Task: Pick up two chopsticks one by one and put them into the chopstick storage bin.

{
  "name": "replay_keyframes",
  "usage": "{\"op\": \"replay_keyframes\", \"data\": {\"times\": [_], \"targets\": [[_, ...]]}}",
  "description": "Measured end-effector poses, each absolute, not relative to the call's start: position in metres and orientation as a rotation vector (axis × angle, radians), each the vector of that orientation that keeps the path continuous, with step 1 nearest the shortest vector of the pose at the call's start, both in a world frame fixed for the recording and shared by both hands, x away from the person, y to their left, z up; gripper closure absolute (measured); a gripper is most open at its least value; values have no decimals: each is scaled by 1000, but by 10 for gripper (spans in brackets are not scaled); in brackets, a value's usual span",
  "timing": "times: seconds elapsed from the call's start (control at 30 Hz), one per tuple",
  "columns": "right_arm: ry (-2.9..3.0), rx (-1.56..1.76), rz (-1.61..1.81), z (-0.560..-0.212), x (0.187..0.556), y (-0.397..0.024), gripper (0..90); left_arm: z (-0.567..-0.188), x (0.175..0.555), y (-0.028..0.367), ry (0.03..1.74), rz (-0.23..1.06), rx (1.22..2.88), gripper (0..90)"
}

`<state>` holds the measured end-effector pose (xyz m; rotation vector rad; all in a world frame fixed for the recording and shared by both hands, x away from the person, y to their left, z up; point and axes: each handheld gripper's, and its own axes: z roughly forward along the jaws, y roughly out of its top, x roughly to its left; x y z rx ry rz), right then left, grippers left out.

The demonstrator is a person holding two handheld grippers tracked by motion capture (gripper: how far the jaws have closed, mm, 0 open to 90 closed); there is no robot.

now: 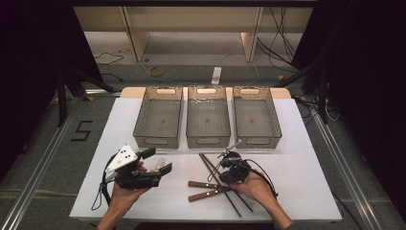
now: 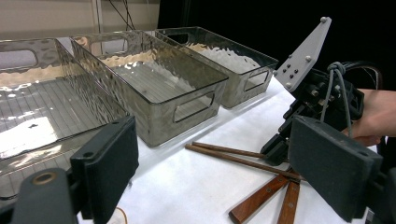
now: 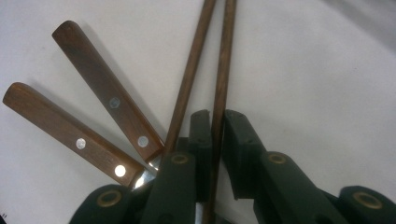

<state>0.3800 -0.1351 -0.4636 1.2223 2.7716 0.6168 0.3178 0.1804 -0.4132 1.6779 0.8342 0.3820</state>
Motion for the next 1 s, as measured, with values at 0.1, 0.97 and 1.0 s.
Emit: {"op": "replay_keyframes", "data": {"times": [0.1, 0.97, 1.0], "targets": [[2770, 1220, 623, -464, 380, -136, 841, -413, 318, 180, 834, 382, 1679, 156], [2654, 1118, 884, -425, 376, -138, 853, -417, 331, 161, 937, 273, 1696, 157], [2652, 1112, 895, -423, 375, -138, 853, -417, 333, 159, 940, 267, 1696, 157]]}}
